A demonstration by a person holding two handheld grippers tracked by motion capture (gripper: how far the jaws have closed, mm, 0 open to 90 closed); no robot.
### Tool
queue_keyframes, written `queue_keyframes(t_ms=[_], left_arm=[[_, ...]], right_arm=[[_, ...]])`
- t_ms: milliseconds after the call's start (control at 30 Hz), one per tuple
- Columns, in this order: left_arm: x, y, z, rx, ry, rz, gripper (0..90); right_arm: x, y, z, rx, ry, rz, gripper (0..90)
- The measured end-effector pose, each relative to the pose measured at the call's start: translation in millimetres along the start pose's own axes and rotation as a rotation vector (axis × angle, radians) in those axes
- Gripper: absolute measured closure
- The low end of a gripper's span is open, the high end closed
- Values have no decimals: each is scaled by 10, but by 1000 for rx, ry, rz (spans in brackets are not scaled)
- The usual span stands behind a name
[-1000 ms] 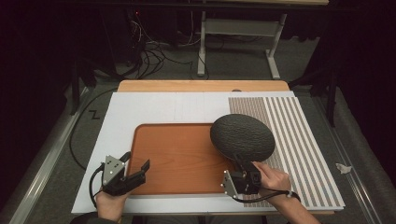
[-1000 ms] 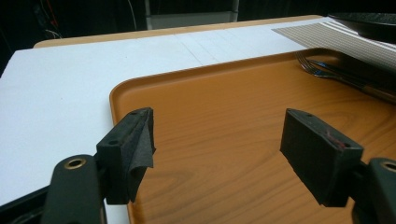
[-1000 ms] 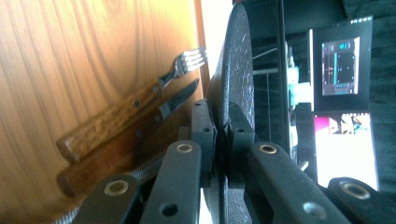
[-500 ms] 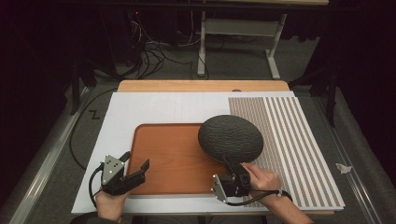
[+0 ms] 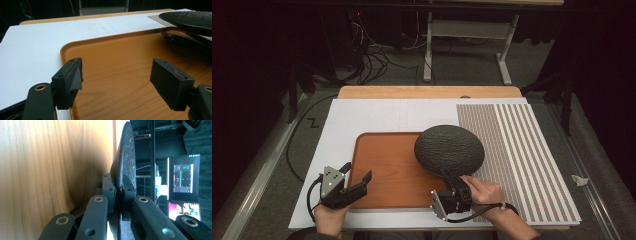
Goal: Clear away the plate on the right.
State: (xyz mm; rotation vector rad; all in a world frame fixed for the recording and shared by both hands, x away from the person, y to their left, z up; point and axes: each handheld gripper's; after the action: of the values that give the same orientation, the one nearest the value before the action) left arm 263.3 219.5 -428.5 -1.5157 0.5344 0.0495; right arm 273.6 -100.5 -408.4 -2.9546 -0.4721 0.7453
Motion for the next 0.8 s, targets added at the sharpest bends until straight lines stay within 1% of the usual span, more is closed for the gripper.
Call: queue_keyframes(t_ms=[167, 200, 333, 367, 533, 800], left_arm=[[1, 0, 2, -1, 0, 0, 264], [0, 0, 2, -1, 0, 0, 264], [-1, 0, 1, 0, 0, 0, 264], [-3, 0, 1, 0, 0, 0, 264], [-1, -3, 11, -11, -3, -4, 264], [-5, -4, 14, -11, -3, -6, 264]], right_arm=[[13, -67, 23, -9, -6, -12, 878], [19, -80, 21, -17, -4, -19, 878], [22, -133, 33, -18, -10, -28, 878], [29, -141, 28, -27, -7, -37, 878], [51, -194, 35, -29, -11, -47, 878], [104, -278, 70, -44, -17, -59, 878]])
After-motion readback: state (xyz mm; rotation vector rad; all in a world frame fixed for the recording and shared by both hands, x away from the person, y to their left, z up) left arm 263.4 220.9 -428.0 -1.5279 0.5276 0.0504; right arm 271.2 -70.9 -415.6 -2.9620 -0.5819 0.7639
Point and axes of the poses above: each handheld gripper's, and its own axes: x roughly forward along the jaws, y roughly out of its underside, z roughly to its left, and after that the axes turned 2 degrees about -y, right-handed
